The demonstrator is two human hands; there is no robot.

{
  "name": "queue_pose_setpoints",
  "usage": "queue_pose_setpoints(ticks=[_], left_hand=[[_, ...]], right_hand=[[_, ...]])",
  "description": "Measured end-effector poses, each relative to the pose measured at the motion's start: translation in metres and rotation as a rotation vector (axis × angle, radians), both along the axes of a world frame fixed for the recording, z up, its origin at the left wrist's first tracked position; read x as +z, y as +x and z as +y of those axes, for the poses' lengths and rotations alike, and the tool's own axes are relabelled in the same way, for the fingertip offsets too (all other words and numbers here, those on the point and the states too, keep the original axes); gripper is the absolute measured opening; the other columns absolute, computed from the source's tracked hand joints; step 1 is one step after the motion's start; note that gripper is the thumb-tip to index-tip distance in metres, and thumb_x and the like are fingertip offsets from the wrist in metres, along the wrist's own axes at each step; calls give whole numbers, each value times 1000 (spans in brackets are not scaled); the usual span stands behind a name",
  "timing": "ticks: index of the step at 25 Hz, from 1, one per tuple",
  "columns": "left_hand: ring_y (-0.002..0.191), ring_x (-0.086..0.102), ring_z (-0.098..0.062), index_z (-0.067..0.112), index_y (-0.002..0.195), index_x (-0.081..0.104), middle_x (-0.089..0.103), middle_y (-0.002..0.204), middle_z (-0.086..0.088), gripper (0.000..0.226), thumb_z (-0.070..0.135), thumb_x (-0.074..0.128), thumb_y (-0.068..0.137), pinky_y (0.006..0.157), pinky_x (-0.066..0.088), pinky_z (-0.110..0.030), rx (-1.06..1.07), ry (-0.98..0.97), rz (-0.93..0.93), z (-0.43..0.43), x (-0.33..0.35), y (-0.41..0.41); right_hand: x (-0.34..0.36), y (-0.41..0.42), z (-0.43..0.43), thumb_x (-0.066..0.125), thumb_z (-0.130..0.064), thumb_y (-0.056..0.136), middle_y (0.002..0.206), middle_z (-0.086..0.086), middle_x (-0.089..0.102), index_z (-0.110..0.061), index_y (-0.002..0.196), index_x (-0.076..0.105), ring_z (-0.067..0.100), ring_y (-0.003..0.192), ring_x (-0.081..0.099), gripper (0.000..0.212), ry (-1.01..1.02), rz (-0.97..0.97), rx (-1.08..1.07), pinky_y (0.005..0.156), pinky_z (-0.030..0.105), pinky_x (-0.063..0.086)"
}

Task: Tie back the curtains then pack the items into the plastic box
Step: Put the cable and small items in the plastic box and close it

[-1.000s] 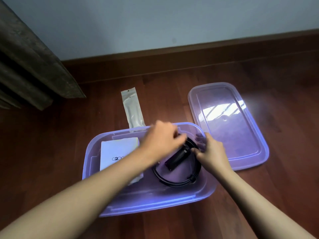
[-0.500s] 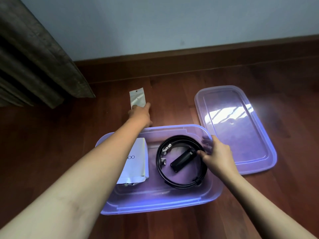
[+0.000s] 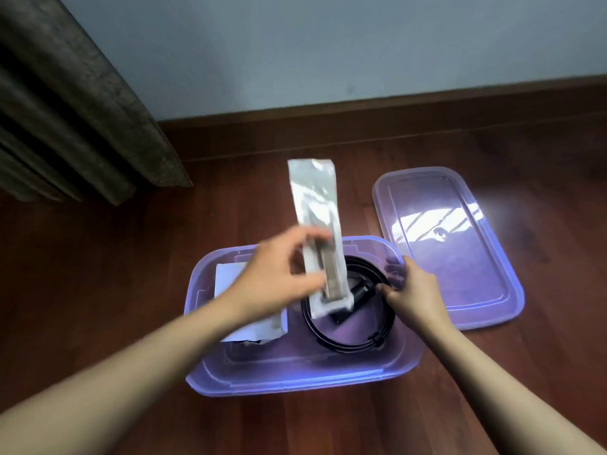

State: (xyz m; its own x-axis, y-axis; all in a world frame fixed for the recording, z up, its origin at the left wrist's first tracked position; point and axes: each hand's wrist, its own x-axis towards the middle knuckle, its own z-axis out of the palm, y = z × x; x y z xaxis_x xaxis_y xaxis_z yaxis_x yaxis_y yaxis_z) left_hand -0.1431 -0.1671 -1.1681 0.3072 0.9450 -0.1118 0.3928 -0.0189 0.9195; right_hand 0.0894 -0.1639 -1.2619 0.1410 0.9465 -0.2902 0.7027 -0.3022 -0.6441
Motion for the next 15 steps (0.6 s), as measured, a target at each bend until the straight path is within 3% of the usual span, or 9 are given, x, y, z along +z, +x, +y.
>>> queue_pose_setpoints(ticks=[2, 4, 6, 10, 13, 15], left_hand=[[65, 53, 4, 32, 130, 48, 62, 96, 15, 58, 17, 62, 75, 61, 41, -6, -165, -38, 262, -28, -13, 11], [92, 55, -14, 23, 147, 25, 50, 116, -5, 70, 16, 54, 84, 80, 41, -18, -262, -79, 533, -38, -30, 20], [107, 49, -31, 16, 151, 6, 40, 125, -14, 77, 17, 50, 88, 86, 39, -30, -278, -126, 744, -36, -40, 24], [124, 28, -34, 6, 148, 7, 18, 143, -20, 82, 22, 56, 85, 96, 37, -36, -240, -39, 1058, -38, -44, 36], [136, 15, -33, -3, 145, 13, -12, 155, -23, 71, 20, 49, 89, 106, 26, -37, -283, 69, 1162, -37, -47, 45], [140, 9, -33, -5, 144, 19, -5, 156, -25, 68, 28, 46, 91, 114, 12, -43, -355, 146, 1250, -32, -47, 46]], right_hand=[[0, 0, 0, 74, -11, 76, 117, 3, 68, -12, 116, 57, 19, 105, 66, 43, 2, -11, 0, 94, 40, 50], [0, 1, 0, 74, -11, 76, 118, 3, 68, -11, 115, 56, 18, 104, 66, 43, 3, -7, -1, 93, 38, 50], [0, 1, 0, 74, -11, 76, 118, 3, 68, -11, 115, 57, 18, 105, 66, 43, 6, -6, -1, 92, 37, 50], [-1, 1, 0, 74, -11, 76, 117, 3, 68, -12, 117, 57, 17, 105, 66, 45, 11, -2, -9, 92, 36, 50], [-3, 2, 0, 75, -11, 76, 116, 3, 68, -12, 117, 57, 17, 104, 66, 45, 13, -8, -10, 93, 37, 50], [-3, 2, 1, 75, -11, 76, 116, 3, 68, -12, 117, 57, 17, 104, 66, 45, 11, -4, -14, 92, 35, 50]])
